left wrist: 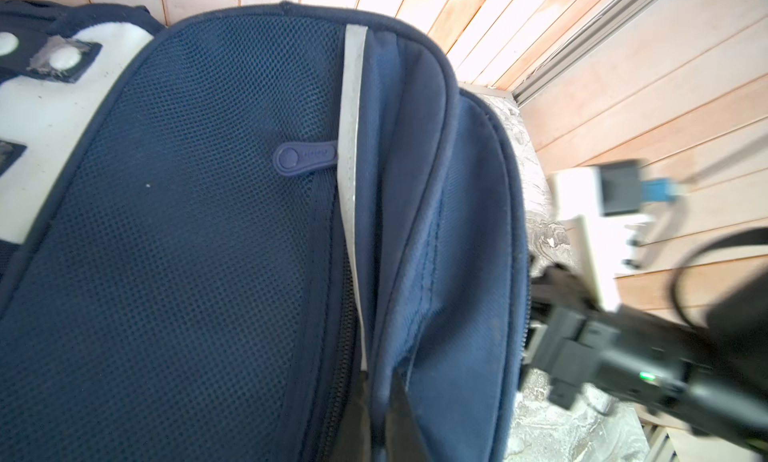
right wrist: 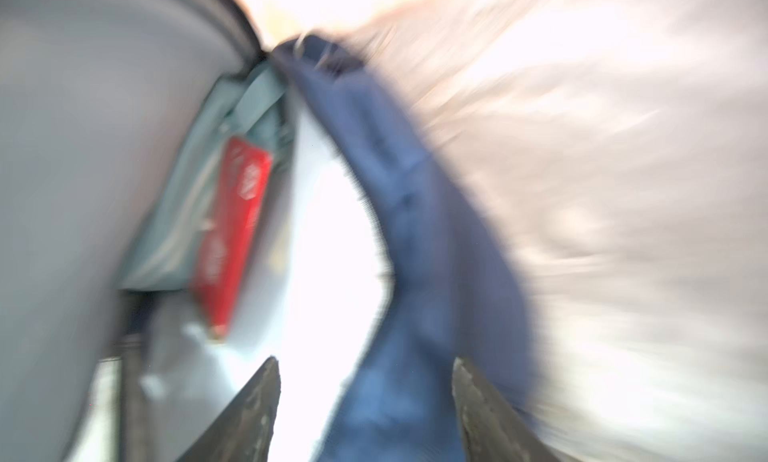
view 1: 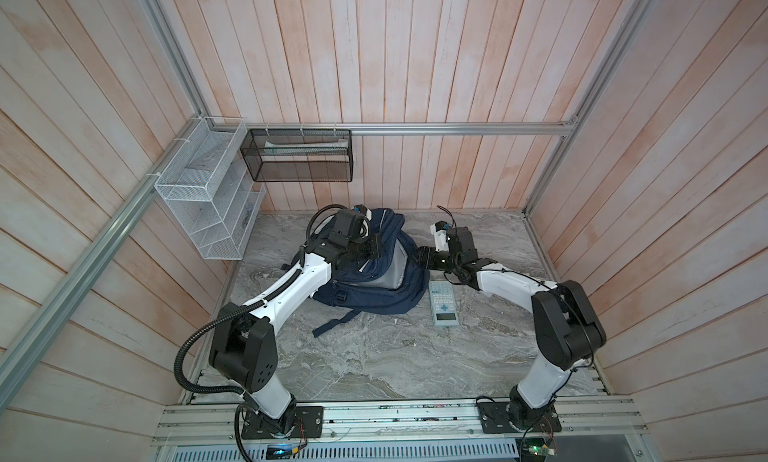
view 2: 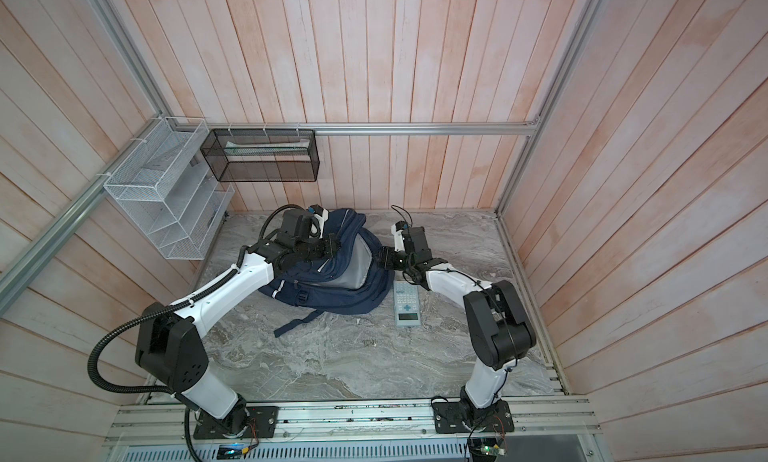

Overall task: Pack the student bag
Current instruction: 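Insert the red pencil case into the backpack and release it, then grasp the clear blue geometry set box with the right gripper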

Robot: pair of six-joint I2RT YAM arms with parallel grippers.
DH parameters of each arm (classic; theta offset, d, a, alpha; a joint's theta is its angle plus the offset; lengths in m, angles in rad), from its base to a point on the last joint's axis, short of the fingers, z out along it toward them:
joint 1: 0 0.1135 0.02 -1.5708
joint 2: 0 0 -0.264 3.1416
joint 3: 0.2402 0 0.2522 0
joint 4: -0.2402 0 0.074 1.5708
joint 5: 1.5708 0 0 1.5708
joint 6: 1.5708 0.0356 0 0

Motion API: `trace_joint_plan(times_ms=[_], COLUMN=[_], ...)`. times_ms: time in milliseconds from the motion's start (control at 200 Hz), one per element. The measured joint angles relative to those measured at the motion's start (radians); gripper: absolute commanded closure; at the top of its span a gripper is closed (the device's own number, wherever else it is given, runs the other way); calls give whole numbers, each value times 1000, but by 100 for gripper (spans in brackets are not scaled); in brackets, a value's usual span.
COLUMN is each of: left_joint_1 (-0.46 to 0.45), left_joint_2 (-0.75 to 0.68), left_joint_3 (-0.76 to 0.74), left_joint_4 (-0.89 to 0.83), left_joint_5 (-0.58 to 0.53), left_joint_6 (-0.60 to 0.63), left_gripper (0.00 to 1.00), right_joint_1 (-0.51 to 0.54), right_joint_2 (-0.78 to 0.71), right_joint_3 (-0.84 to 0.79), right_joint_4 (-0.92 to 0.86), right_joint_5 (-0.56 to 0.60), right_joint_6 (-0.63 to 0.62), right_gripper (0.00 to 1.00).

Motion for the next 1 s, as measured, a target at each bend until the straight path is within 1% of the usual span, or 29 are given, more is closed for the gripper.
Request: trace_joint_plan(times_ms=[35,70,105,170,225,290,410,495,610,730,855,1000], left_joint_1=[0,0,0,0,1,1,1,1,1,1,1,1], left_joint_2=[0,0,0,0,0,0,0,3,21,27,27,27], left_joint_3=[-5,-9,-11,-12,-12,-12,-14,-24,-27,-32,-40,-41], left_joint_4=[5,10,12,14,15,15,18,29,39,45,53,57], left_joint_5=[2,5,8,16,22,24,27,34,55,69,76,79], left_joint_6=[-1,-3,-4,-7,-8,-8,-8,-8,-8,-8,-8,-8], left_gripper=[100,100,100,100,100,100,100,100,100,100,100,100], right_joint_1=[-2,-4,-8,-23,-49,-114,-261,-317,-332,-344,-357,-362], right_joint_2=[-50,-91,-124,-150,-148,-134,-77,-18,60,104,133,171], right_joint_3=[-26,-51,-75,-106,-125,-145,-129,-91,-45,-39,-25,10], right_joint_4=[4,6,8,8,2,-25,-105,-164,-222,-272,-298,-312], right_joint_5=[82,142,202,291,326,314,286,253,194,113,92,84], right_joint_6=[-81,-154,-230,-359,-446,-523,-598,-642,-692,-711,-731,-744], right_gripper=[21,13,9,9,10,11,10,10,13,15,17,31])
